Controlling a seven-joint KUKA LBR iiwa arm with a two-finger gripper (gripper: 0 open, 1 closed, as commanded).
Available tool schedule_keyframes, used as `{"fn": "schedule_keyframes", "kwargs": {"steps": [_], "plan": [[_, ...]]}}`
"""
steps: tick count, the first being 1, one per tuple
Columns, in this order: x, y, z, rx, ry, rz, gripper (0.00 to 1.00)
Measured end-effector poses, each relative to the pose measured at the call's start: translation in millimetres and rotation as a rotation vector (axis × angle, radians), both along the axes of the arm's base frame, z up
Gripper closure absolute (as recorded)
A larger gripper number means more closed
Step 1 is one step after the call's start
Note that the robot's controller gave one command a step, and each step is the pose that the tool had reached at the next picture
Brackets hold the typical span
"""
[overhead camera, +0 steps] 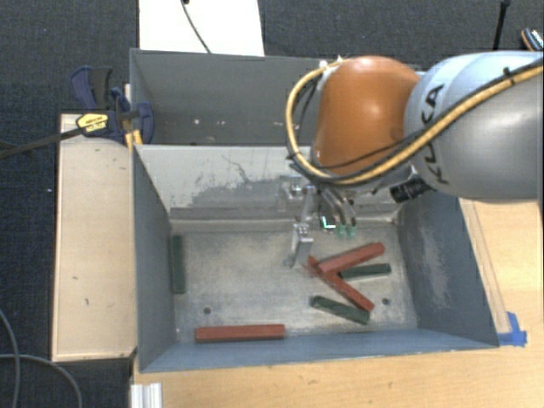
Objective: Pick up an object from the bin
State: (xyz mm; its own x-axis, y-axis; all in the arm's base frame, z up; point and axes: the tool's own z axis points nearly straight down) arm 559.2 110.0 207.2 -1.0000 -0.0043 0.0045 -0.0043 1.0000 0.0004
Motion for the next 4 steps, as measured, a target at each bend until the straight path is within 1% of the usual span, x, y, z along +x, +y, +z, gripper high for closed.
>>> {"fn": "schedule_keyframes", "kwargs": {"steps": [1, 2, 3, 4], "plan": [[-20.9, -25, 113, -0.001, -0.014, 0.573, 0.00], [-80.5, -58, 46, 0.004, -0.003, 1.264, 0.00], [-32.2, -68, -84, 0.007, -0.001, 1.208, 0.00], [3.4, -136, -113, 0.000, -0.007, 1.092, 0.00]]}}
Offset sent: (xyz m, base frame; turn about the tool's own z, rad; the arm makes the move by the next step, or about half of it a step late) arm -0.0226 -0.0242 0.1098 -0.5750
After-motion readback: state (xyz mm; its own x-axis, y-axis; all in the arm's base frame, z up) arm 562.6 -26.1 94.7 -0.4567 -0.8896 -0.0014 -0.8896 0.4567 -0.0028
